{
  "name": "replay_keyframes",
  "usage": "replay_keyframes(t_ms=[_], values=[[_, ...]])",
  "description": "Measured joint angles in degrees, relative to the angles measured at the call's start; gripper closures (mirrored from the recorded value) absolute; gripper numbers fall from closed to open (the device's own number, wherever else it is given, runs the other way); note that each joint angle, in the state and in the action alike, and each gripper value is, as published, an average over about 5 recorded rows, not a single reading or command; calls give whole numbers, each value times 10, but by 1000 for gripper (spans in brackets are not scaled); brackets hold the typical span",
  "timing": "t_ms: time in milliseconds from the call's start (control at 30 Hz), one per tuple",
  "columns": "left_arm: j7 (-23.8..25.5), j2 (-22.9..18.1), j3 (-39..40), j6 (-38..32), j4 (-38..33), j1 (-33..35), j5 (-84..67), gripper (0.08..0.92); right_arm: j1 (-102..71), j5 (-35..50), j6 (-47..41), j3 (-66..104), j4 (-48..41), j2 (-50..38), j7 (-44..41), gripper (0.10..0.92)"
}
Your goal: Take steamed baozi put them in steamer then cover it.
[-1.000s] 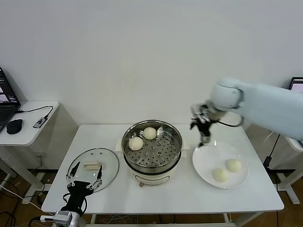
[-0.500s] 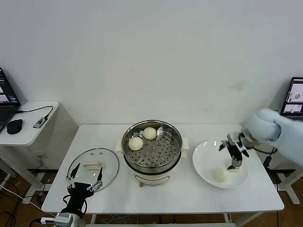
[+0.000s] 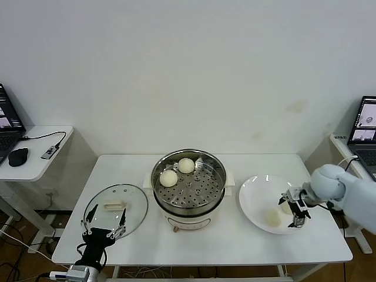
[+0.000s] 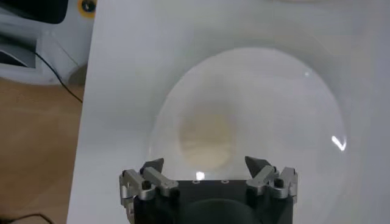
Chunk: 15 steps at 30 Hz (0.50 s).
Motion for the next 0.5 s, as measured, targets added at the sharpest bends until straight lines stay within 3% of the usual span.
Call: replay_keyframes(t_ms=[500], values=[[0,0,-2,0,6,-2,0,177,-43,-23,-2,28,-44,48,19,213]])
